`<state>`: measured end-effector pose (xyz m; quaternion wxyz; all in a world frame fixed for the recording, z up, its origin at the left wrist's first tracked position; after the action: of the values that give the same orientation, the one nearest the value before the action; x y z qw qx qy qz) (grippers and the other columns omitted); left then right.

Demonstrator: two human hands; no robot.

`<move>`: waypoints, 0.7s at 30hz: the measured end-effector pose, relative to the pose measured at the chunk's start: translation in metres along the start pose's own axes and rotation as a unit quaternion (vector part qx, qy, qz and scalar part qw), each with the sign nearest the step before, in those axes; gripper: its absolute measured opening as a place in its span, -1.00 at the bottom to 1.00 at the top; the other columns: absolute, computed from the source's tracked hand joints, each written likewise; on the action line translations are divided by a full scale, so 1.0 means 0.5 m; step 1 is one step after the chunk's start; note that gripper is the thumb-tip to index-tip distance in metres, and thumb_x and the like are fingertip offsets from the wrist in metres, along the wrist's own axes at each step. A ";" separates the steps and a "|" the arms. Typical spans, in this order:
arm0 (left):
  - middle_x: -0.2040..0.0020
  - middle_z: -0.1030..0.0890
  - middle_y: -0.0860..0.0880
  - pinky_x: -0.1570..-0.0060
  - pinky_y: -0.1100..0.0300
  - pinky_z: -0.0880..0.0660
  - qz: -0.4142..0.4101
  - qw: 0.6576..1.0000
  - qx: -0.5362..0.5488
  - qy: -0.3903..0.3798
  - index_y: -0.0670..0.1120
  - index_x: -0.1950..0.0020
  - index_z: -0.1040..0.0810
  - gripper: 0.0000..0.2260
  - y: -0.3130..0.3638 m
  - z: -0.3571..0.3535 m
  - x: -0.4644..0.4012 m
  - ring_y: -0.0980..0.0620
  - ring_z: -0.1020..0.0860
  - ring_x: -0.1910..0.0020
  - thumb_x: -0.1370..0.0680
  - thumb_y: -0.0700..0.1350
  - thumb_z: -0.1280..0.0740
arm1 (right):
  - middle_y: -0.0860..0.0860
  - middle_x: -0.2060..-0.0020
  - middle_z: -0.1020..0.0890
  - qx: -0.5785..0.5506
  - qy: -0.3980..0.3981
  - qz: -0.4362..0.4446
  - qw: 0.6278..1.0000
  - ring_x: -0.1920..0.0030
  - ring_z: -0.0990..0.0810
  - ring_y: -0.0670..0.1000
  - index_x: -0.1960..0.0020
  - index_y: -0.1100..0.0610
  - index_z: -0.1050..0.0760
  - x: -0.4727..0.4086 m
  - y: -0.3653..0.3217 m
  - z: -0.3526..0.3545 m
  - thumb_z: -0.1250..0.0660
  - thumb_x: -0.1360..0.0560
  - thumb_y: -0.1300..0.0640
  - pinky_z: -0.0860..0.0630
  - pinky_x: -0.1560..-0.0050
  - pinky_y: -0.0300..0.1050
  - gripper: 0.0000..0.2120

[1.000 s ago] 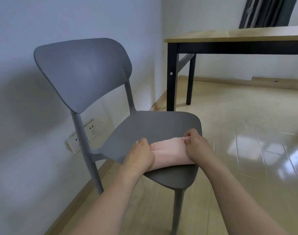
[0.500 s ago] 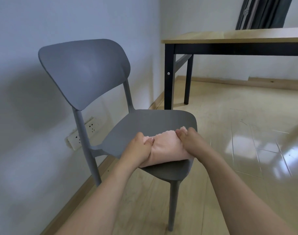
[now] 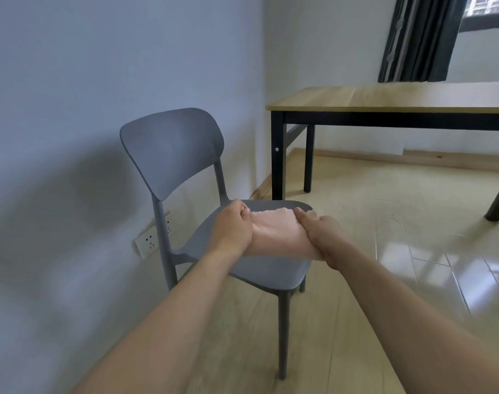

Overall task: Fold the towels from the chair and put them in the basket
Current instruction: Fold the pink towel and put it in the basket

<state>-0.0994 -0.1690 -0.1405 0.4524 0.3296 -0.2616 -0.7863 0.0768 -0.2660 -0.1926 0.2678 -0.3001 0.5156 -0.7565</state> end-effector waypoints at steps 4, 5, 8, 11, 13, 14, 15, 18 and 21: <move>0.11 -0.55 -0.02 0.16 0.19 -0.33 -0.020 1.000 0.003 0.020 -0.11 0.07 -0.48 -0.82 0.012 -0.012 -0.052 -0.02 -0.48 0.11 -0.64 -0.15 -0.12 | 0.05 0.14 -0.55 -0.060 0.028 -0.022 0.998 0.15 -0.52 0.05 -0.14 0.19 -0.48 -0.048 -0.008 0.018 -0.24 -0.56 -0.07 -0.45 0.14 -0.08 -0.66; 0.11 -0.55 -0.03 0.17 0.19 -0.32 -0.017 1.000 0.006 0.019 -0.12 0.07 -0.48 -0.82 0.008 -0.027 -0.070 -0.03 -0.48 0.11 -0.63 -0.15 -0.12 | 0.05 0.12 -0.55 -0.063 0.034 -0.019 0.997 0.15 -0.51 0.05 -0.10 0.19 -0.48 -0.071 -0.008 0.018 -0.25 -0.56 -0.06 -0.44 0.15 -0.10 -0.69; 0.09 -0.56 -0.03 0.17 0.19 -0.31 -0.002 1.000 0.013 0.012 -0.12 0.07 -0.49 -0.81 -0.027 -0.091 -0.136 -0.01 -0.46 0.12 -0.63 -0.16 -0.12 | -0.02 0.15 -0.51 -0.066 0.048 -0.014 0.997 0.19 -0.47 0.01 0.00 0.16 -0.46 -0.161 0.010 0.012 -0.23 -0.57 -0.03 -0.40 0.24 -0.15 -0.76; 0.08 -0.56 -0.04 0.16 0.19 -0.30 0.013 1.000 0.014 -0.006 -0.10 0.09 -0.48 -0.81 -0.073 -0.176 -0.216 -0.01 -0.46 0.10 -0.63 -0.16 -0.11 | -0.02 0.18 -0.52 -0.055 0.052 -0.036 0.996 0.11 -0.51 0.06 -0.06 0.21 -0.48 -0.264 0.043 -0.001 -0.22 -0.57 -0.03 -0.48 0.08 -0.05 -0.70; 0.06 -0.55 -0.03 0.16 0.21 -0.30 0.029 0.999 0.014 -0.020 -0.09 0.06 -0.48 -0.81 -0.094 -0.224 -0.264 0.01 -0.46 0.09 -0.65 -0.15 -0.11 | 0.05 0.10 -0.56 -0.055 0.047 -0.052 0.996 0.05 -0.54 0.11 -0.15 0.25 -0.48 -0.323 0.053 -0.009 -0.22 -0.57 -0.04 -0.51 -0.06 0.04 -0.64; 0.05 -0.54 -0.02 0.15 0.23 -0.30 0.037 0.999 0.008 -0.027 -0.09 0.03 -0.49 -0.81 -0.096 -0.238 -0.281 0.03 -0.46 0.09 -0.65 -0.13 -0.10 | 0.07 0.04 -0.55 -0.059 0.048 -0.068 0.995 0.01 -0.54 0.12 -0.19 0.24 -0.47 -0.342 0.055 -0.010 -0.21 -0.57 -0.04 -0.50 -0.11 0.05 -0.62; 0.06 -0.53 -0.01 0.16 0.24 -0.31 0.042 0.999 0.001 -0.033 -0.09 0.02 -0.50 -0.80 -0.091 -0.245 -0.299 0.04 -0.46 0.09 -0.66 -0.12 -0.10 | 0.06 -0.01 -0.53 -0.065 0.049 -0.086 0.993 -0.04 -0.53 0.13 -0.23 0.23 -0.45 -0.354 0.051 -0.007 -0.21 -0.58 -0.03 -0.49 -0.16 0.04 -0.62; 0.11 -0.53 -0.01 0.29 0.29 -0.31 0.047 0.998 -0.016 -0.045 -0.08 0.05 -0.48 -0.81 -0.042 -0.224 -0.344 0.09 -0.45 0.18 -0.66 -0.12 -0.10 | 0.08 -0.04 -0.51 -0.061 0.040 -0.112 0.991 -0.10 -0.52 0.15 -0.20 0.19 -0.46 -0.366 -0.015 0.018 -0.18 -0.60 -0.01 -0.46 -0.25 0.07 -0.68; 0.16 -0.51 0.01 0.32 0.37 -0.29 0.050 0.997 -0.035 -0.052 -0.08 0.06 -0.47 -0.80 0.063 -0.154 -0.396 0.16 -0.42 0.23 -0.66 -0.10 -0.09 | 0.07 0.01 -0.51 -0.055 0.023 -0.123 0.991 -0.13 -0.50 0.17 -0.18 0.13 -0.44 -0.360 -0.146 0.069 -0.15 -0.61 0.00 -0.44 -0.26 0.14 -0.73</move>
<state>0.0498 -0.0169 -0.1119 0.4884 0.2588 -0.2736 -0.7872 0.2168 -0.1349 -0.1462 0.1438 -0.3579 0.5218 -0.7609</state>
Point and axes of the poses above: each hand's wrist, its own x-axis away from the middle knuckle, its own z-axis out of the back of the hand, y = z × x, the point moved 8 cm from there along -x, towards the middle knuckle
